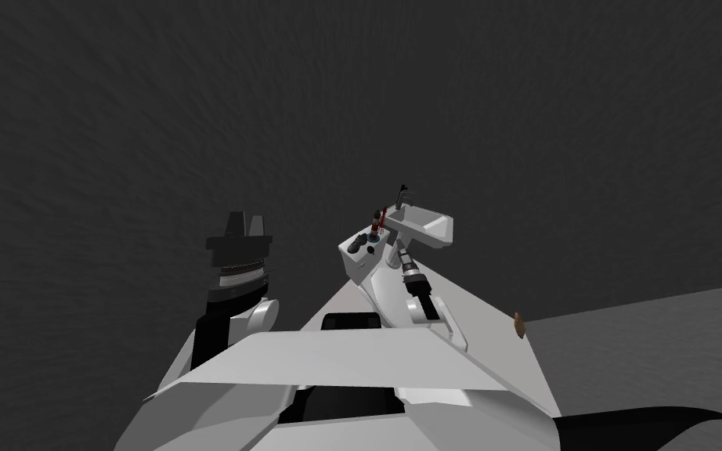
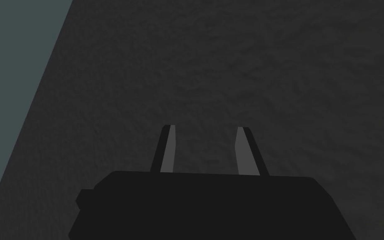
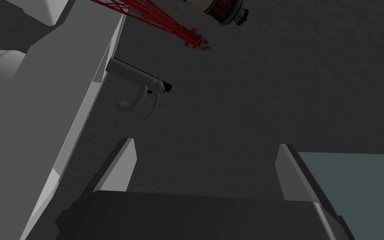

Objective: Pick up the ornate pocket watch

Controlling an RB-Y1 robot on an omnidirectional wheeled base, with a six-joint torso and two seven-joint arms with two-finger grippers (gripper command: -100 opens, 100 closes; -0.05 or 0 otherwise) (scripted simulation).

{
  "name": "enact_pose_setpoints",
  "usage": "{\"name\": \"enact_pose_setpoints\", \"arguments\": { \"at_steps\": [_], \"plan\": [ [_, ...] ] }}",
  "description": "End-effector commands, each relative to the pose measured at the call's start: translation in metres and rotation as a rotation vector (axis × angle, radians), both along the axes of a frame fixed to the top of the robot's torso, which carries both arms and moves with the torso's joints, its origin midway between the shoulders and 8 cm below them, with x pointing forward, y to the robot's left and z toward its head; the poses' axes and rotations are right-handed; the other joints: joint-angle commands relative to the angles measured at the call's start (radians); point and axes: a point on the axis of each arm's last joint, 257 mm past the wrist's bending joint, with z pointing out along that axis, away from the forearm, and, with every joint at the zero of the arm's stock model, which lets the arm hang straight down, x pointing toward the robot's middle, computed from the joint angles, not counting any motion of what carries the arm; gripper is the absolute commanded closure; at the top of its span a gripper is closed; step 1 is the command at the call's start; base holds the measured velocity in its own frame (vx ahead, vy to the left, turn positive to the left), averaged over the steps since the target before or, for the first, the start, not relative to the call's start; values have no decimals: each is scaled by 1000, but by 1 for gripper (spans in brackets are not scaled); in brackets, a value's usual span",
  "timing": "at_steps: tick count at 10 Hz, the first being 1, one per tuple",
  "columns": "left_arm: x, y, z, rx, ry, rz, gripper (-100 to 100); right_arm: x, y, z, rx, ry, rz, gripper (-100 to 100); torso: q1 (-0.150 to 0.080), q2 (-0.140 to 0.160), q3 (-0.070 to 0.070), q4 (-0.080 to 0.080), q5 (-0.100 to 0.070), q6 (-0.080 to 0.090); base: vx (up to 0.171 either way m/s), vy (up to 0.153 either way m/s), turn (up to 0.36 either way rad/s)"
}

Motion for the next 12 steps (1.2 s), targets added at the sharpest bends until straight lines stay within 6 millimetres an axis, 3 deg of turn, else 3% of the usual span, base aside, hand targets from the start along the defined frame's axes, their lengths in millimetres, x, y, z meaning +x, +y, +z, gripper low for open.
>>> {"name": "enact_pose_setpoints", "arguments": {
  "at_steps": [1,7,11,12],
  "plan": [
    [0,0,0,0,0,0,0,0,-2,-4,-2,15,-7,-100,0,0,0,0,0,0,0,0,0],
    [0,0,0,0,0,0,0,0,-2,-4,-2,15,-7,-100,1,-1,0,0,0,0,1,1,-4],
    [0,0,0,0,0,0,0,6,5,-83,-127,216,-39,-100,-1,1,0,0,0,0,-26,-33,138],
    [0,0,0,0,0,0,0,6,5,-87,-134,223,-40,-100,-2,1,1,0,0,0,-22,-26,77]
  ]
}}
